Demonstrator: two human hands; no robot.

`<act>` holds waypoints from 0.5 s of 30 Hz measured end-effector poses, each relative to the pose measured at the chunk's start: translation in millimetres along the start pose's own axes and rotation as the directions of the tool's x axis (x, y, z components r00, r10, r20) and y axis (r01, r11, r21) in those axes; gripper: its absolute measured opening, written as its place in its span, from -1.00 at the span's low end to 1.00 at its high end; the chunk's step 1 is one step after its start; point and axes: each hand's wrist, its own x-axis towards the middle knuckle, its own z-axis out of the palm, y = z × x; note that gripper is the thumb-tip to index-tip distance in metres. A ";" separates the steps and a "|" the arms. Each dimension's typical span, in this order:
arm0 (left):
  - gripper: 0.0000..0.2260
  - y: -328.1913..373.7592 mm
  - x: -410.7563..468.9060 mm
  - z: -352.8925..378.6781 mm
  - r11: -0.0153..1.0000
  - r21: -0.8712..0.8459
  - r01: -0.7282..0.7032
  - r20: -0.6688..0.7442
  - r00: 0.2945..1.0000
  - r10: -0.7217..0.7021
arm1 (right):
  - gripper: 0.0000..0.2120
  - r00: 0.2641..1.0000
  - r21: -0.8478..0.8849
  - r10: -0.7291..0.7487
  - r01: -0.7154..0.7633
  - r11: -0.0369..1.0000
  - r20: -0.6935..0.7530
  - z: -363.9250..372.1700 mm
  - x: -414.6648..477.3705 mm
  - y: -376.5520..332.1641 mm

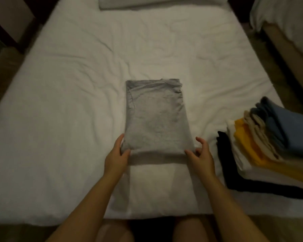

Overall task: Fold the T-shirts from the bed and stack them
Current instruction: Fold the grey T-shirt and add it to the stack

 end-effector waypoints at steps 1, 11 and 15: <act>-0.54 1.5 -7.7 -2.9 0.999 -0.046 -0.001 -0.002 1.000 0.000 | -0.49 1.000 0.005 -0.024 0.024 1.000 0.005 -3.4 -9.2 -3.1; -0.68 -33.8 -141.3 -30.9 0.997 -0.083 0.004 0.174 0.985 0.010 | -0.91 0.980 0.028 -0.187 0.186 0.982 0.061 -36.3 -130.8 32.9; -0.60 -58.8 -178.0 -35.7 0.924 0.298 -0.239 0.224 0.959 0.175 | -0.72 0.945 -0.175 -0.239 0.280 0.944 0.223 -42.8 -170.0 54.2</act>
